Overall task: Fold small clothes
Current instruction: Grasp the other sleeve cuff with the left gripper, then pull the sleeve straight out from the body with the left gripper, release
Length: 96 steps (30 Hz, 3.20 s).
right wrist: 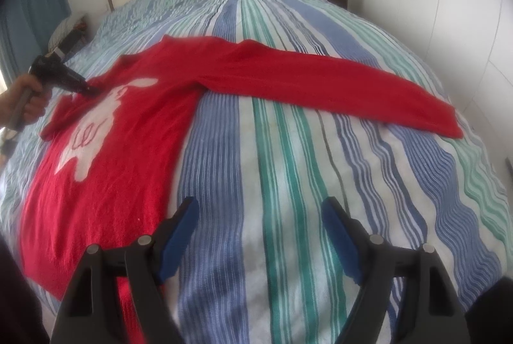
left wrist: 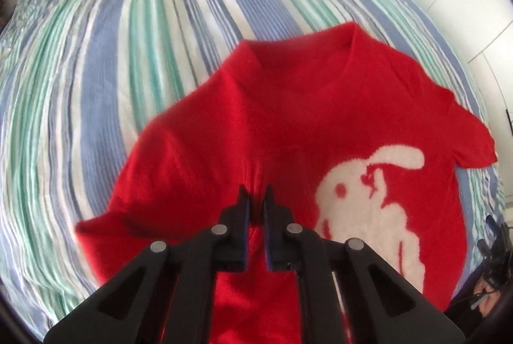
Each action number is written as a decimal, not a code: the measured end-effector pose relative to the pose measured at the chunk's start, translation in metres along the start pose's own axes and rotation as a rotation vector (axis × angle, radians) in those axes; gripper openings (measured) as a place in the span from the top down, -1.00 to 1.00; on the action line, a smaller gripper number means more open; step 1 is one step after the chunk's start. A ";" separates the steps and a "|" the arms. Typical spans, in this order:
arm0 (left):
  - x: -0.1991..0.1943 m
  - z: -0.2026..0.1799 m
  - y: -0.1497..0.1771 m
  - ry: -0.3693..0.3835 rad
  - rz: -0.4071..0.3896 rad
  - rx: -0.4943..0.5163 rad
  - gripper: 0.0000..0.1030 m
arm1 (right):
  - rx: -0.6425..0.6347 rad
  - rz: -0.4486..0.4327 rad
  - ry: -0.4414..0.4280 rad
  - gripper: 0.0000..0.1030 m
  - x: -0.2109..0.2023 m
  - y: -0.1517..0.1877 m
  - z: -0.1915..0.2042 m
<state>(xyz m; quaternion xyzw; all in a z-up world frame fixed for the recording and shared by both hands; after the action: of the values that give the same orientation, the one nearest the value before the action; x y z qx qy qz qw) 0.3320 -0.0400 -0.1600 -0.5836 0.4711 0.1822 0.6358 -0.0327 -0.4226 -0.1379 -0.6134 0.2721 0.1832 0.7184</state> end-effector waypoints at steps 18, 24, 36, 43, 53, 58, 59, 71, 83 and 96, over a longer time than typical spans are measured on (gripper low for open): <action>-0.154 0.277 0.203 -0.434 -0.309 -0.938 0.58 | -0.074 -0.041 -0.015 -0.51 -0.011 0.000 0.019; -0.153 0.285 0.231 -0.325 -0.402 -1.066 -0.05 | -0.122 -0.040 -0.008 -0.51 -0.013 0.005 0.027; -0.181 0.300 0.249 -0.610 -0.447 -1.080 0.95 | -0.164 -0.035 0.003 -0.51 -0.011 0.009 0.034; -0.162 0.305 0.268 -0.670 -0.354 -1.073 0.95 | -0.155 -0.022 -0.001 -0.51 -0.006 0.009 0.030; -0.163 0.311 0.272 -0.640 -0.324 -1.087 0.82 | -0.144 -0.020 0.013 -0.51 -0.005 0.008 0.026; -0.190 0.308 0.276 -0.664 -0.338 -1.060 0.17 | -0.160 -0.028 0.016 -0.51 -0.006 0.008 0.029; -0.198 0.307 0.277 -0.685 -0.347 -1.050 0.03 | -0.163 -0.030 0.015 -0.51 -0.007 0.008 0.030; -0.197 0.231 0.201 -0.498 -0.443 -0.819 -0.46 | -0.172 -0.042 0.015 -0.51 -0.009 0.008 0.032; -0.138 0.242 0.228 -0.553 -0.234 -0.860 -0.55 | -0.161 -0.045 0.025 -0.51 -0.011 0.008 0.028; -0.206 0.175 0.234 -0.440 -0.402 -0.784 -0.64 | -0.150 -0.059 0.029 -0.51 -0.009 0.004 0.028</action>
<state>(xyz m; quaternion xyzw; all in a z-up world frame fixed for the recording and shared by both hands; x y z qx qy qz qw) 0.1153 0.2442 -0.1477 -0.8061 0.0998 0.3385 0.4750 -0.0376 -0.3938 -0.1321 -0.6757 0.2496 0.1729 0.6717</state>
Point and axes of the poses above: each gripper's, at about its wrist camera, not at the fingertips, and x roughly the way its jaws point, z to its left, y to its underside, the point moved 1 cm from there along x, roughly the way its jaws point, and after that the axes turned 15 degrees about -z, right-handed, at the moved point
